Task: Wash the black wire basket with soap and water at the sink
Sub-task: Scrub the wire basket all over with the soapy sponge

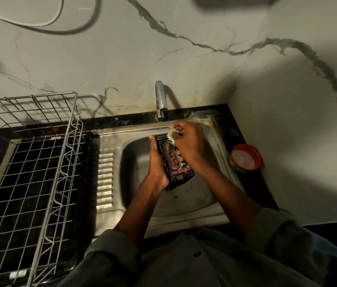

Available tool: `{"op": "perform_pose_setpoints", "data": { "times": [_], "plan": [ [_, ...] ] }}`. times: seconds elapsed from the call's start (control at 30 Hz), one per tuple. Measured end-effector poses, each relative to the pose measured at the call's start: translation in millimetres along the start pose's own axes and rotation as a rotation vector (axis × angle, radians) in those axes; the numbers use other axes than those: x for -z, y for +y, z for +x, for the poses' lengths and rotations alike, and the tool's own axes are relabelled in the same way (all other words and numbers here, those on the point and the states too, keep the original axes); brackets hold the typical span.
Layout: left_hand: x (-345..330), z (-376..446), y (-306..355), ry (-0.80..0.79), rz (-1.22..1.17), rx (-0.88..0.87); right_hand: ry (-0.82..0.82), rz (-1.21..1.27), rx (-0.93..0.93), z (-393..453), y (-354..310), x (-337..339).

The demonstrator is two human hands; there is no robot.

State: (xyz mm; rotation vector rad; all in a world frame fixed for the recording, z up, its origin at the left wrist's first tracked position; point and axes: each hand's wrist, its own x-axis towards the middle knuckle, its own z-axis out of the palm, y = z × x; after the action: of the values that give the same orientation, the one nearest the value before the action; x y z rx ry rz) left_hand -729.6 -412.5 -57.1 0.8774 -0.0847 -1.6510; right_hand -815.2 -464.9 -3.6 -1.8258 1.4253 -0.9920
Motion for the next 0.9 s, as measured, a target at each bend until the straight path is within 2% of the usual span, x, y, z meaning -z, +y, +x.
{"op": "perform_pose_setpoints", "data": {
  "times": [0.17, 0.27, 0.33, 0.47, 0.6, 0.63, 0.77, 0.83, 0.9],
  "plan": [
    [6.2, 4.3, 3.1, 0.002, -0.076, 0.034, -0.153, -0.140, 0.134, -22.1, 4.4, 3.4],
    [1.5, -0.3, -0.3, -0.037, -0.068, 0.072, -0.016, -0.098, 0.060, -10.6, 5.2, 2.9],
    [-0.9, -0.5, -2.9, -0.028, -0.067, 0.032, -0.012, -0.037, 0.051, -3.1, -6.3, -5.4],
    [2.7, -2.1, 6.6, 0.006, -0.148, -0.038, -0.195, -0.020, 0.149, -19.0, -16.3, -13.2],
    [8.9, -3.2, 21.9, 0.015, -0.109, -0.067, -0.374, -0.068, 0.113, -45.2, 8.4, 8.0],
    [8.5, -3.6, 22.3, 0.050, -0.117, -0.072, -0.375, -0.063, 0.070, -48.1, 13.4, 11.6],
    [0.8, -7.2, 13.2, 0.100, -0.011, -0.066, -0.184, 0.030, -0.007, -44.2, 3.0, -3.7],
    [4.1, -3.8, 11.3, 0.119, -0.048, -0.077, -0.215, 0.018, 0.043, -46.2, -9.3, -8.2],
    [8.7, -1.8, 19.1, 0.148, -0.157, -0.113, -0.334, -0.053, 0.129, -54.5, -5.6, -1.2]
  ]
}}
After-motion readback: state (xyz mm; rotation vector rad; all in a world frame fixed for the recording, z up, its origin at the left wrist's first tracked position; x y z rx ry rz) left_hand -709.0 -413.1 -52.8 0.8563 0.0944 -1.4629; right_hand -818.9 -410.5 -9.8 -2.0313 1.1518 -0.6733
